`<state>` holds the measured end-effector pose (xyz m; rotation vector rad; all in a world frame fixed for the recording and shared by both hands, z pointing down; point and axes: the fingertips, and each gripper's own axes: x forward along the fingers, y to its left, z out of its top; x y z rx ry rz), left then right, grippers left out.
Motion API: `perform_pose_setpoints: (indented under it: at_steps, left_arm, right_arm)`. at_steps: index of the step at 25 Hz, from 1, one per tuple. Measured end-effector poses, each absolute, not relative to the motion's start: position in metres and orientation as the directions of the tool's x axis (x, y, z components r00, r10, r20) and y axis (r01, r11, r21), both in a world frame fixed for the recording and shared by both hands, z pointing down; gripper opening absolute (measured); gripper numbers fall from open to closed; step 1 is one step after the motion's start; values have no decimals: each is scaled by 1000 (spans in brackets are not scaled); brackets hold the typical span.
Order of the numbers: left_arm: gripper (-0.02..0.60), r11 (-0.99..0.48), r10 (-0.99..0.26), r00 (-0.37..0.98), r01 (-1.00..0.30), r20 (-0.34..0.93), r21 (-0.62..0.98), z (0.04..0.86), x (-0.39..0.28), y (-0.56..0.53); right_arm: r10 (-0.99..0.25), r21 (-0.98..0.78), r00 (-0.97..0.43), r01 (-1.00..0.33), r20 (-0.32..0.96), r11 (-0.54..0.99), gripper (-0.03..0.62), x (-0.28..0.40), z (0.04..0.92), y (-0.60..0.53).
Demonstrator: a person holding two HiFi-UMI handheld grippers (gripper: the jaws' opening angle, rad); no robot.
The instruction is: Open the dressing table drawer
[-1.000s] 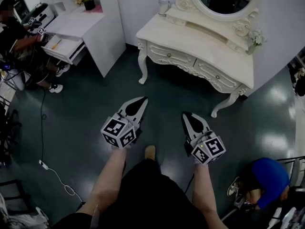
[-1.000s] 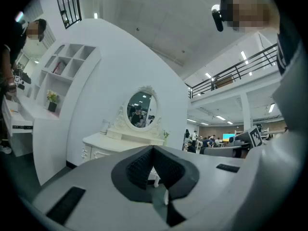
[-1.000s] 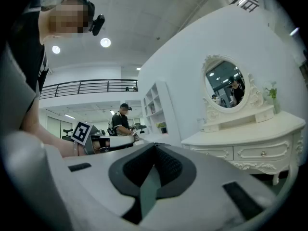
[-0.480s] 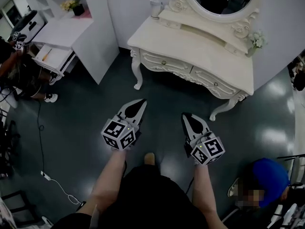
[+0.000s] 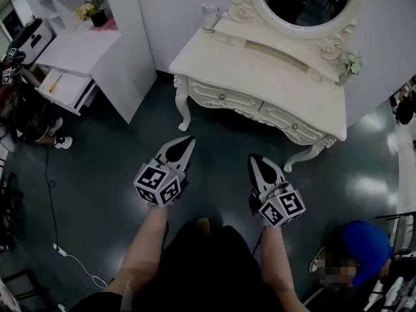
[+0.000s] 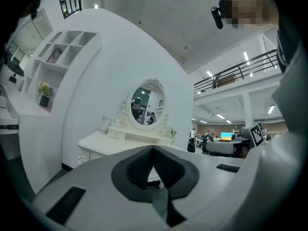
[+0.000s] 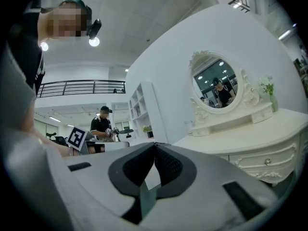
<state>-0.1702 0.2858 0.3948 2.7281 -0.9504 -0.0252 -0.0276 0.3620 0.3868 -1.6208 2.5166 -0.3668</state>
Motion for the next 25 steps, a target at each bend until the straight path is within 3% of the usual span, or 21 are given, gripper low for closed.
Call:
perform_pose_setpoints:
  at_steps: [25]
  left_arm:
    - [5, -710, -673, 737, -667, 63, 224, 388, -165, 166]
  right_arm:
    - [-880, -305, -474, -837, -12, 455, 6, -9, 384, 232]
